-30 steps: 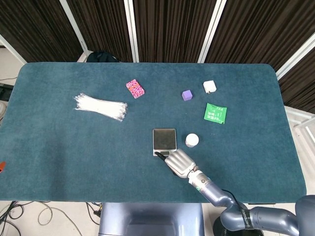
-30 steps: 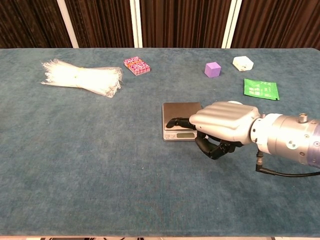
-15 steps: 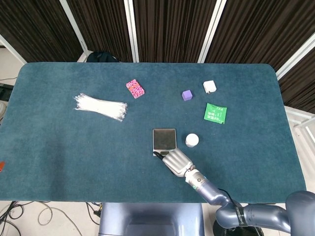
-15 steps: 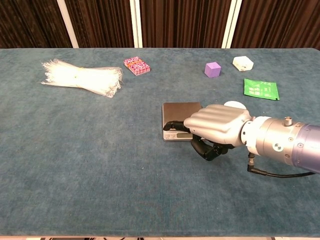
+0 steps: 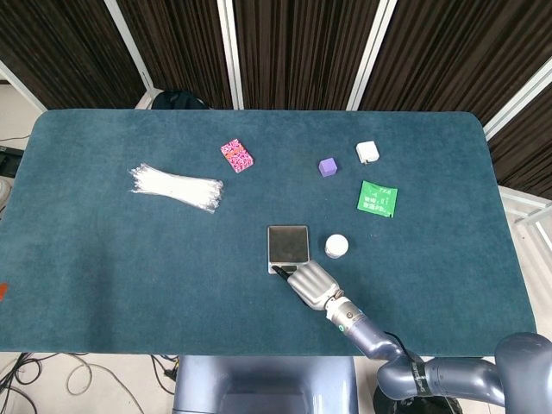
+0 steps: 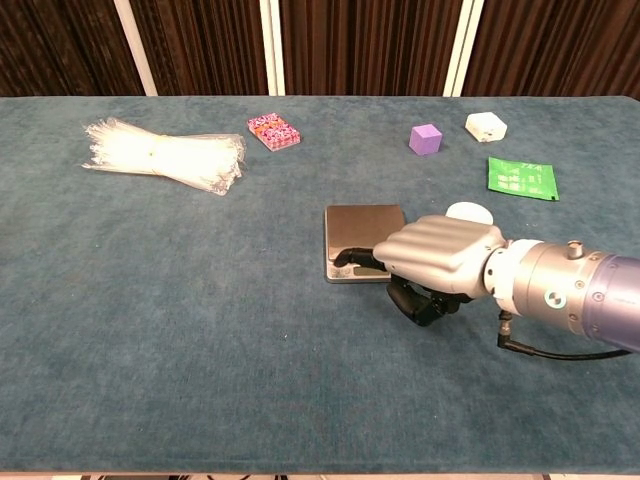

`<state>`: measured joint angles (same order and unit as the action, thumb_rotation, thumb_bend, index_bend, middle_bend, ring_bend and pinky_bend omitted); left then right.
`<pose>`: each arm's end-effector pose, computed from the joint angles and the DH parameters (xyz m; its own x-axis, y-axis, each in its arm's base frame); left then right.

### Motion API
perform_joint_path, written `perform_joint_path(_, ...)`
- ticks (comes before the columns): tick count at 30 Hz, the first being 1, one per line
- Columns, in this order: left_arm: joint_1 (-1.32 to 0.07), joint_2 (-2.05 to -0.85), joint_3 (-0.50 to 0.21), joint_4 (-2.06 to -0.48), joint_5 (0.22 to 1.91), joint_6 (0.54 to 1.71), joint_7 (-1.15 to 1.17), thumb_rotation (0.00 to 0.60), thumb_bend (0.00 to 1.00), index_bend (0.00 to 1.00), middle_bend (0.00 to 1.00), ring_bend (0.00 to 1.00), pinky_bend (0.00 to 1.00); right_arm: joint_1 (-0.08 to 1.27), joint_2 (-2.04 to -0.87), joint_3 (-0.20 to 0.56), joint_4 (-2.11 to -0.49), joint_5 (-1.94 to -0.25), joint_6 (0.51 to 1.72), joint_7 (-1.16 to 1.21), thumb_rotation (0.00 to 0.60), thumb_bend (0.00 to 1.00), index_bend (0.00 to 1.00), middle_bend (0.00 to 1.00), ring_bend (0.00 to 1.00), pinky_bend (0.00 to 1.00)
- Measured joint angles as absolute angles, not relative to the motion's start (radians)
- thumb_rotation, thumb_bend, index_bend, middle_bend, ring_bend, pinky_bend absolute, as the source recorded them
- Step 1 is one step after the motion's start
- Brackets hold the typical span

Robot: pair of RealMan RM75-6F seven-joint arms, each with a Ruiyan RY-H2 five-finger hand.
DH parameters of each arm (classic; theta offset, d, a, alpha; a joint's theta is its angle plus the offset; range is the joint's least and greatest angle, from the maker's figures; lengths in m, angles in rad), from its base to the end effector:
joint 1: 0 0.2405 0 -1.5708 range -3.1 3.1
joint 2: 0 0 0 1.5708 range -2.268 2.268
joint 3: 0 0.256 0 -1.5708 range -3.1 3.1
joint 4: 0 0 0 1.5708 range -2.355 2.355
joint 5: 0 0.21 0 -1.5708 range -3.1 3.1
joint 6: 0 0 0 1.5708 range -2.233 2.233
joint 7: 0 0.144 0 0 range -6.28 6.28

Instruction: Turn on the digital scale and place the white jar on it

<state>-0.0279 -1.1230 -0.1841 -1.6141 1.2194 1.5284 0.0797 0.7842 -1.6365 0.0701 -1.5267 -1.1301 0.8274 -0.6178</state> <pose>-0.3441 0.1824 0.1978 0.4419 -0.1291 0.8877 0.8666 0.3173 -0.3852 -0.1258 -0.2908 -0.0772 0.6893 -0.3055 0.6569 -0.6649 -0.6269 0.4061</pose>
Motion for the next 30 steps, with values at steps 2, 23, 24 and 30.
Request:
perform_joint_path(2, -0.028, -1.123, -0.184, -1.614, 1.219, 1.529, 0.080, 0.600, 0.12, 0.00, 0.00, 0.00, 0.00, 0.785, -1.636, 0.065, -1.528, -1.132, 0.831, -0.614, 0.600, 0.87, 0.07, 0.80, 0.83, 1.00)
perform_joint_path(23, -0.027, -1.123, -0.187, -1.614, 1.215, 1.530, 0.080, 0.600, 0.12, 0.00, 0.00, 0.00, 0.00, 0.797, -1.649, 0.049, -1.513, -1.118, 0.841, -0.612, 0.600, 0.87, 0.07, 0.80, 0.83, 1.00)
perform_joint_path(24, -0.027, -1.123, -0.186, -1.614, 1.216, 1.530, 0.080, 0.600, 0.12, 0.00, 0.00, 0.00, 0.00, 0.797, -1.649, 0.048, -1.513, -1.117, 0.841, -0.613, 0.600, 0.87, 0.07, 0.80, 0.83, 1.00)
perform_joint_path(30, -0.027, -1.123, -0.186, -1.614, 1.216, 1.531, 0.081, 0.600, 0.12, 0.00, 0.00, 0.00, 0.00, 0.799, -1.650, 0.043, -1.515, -1.112, 0.844, -0.620, 0.600, 0.87, 0.07, 0.80, 0.83, 1.00)
